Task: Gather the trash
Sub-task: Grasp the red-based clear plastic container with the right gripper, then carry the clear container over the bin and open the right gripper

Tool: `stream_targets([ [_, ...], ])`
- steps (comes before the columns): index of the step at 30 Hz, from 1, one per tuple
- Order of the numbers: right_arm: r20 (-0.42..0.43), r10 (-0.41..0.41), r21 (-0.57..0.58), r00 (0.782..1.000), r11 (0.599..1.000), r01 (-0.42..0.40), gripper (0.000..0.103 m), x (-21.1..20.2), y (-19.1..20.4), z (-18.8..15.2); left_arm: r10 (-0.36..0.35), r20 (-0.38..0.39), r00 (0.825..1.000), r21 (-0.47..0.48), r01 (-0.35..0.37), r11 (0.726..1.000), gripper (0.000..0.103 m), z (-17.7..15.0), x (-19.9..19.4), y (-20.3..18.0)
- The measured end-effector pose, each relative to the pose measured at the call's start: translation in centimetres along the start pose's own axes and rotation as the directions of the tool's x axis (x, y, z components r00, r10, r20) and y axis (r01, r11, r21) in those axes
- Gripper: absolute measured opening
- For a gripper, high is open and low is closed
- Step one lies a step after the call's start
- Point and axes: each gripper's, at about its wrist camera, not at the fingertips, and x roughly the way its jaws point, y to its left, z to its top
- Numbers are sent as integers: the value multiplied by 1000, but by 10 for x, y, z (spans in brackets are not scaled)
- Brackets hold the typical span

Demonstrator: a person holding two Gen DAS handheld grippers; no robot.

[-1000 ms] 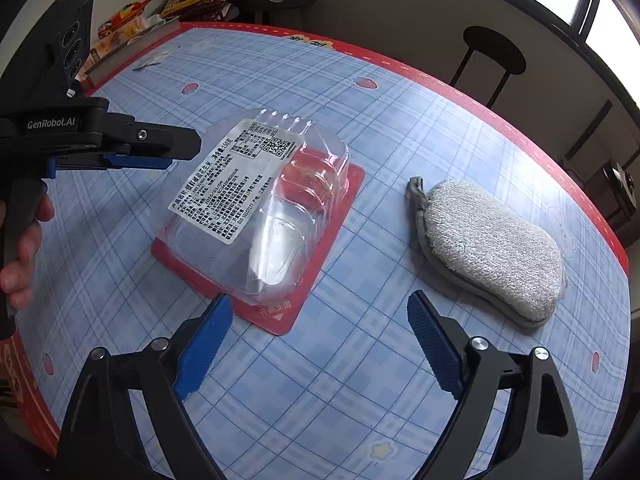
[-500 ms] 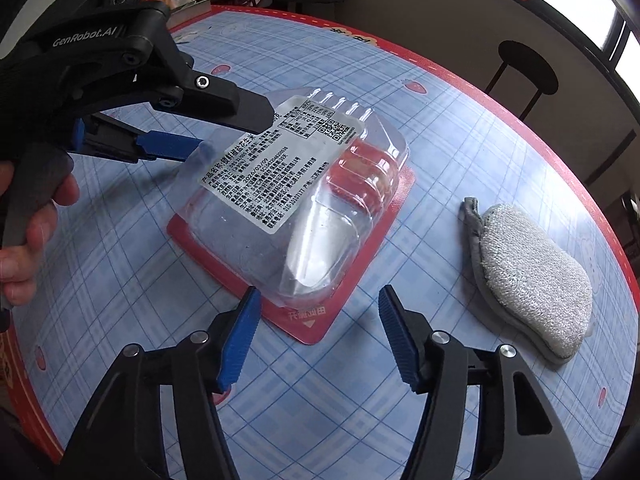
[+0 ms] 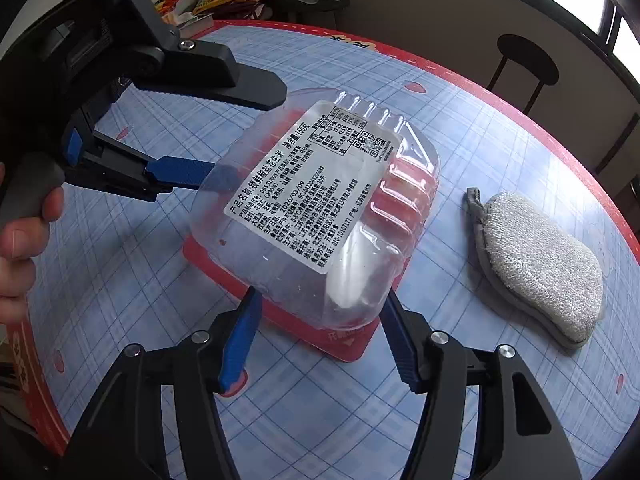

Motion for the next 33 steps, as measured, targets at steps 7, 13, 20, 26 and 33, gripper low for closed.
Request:
stream_targets([
  [7,35,18,92,999,996,-21,59,-16,-21,-13,-20,-46,999,91,24,996,75,-17,5,-50],
  [13,67,18,172,998,985,-29,59,-31,-42,-41,-21,-92,996,139,33,990,76,-40,24,-89],
  [20,99,-1,275,995,961,-26,59,-54,-61,-91,-8,-175,985,196,43,980,76,-71,63,-134],
  [26,112,-12,368,994,929,-30,59,-73,-87,-126,-7,-236,972,230,63,971,76,-98,101,-166],
  [33,123,-69,437,990,900,9,59,-98,-109,-154,-3,-303,953,264,87,961,76,-124,135,-197],
])
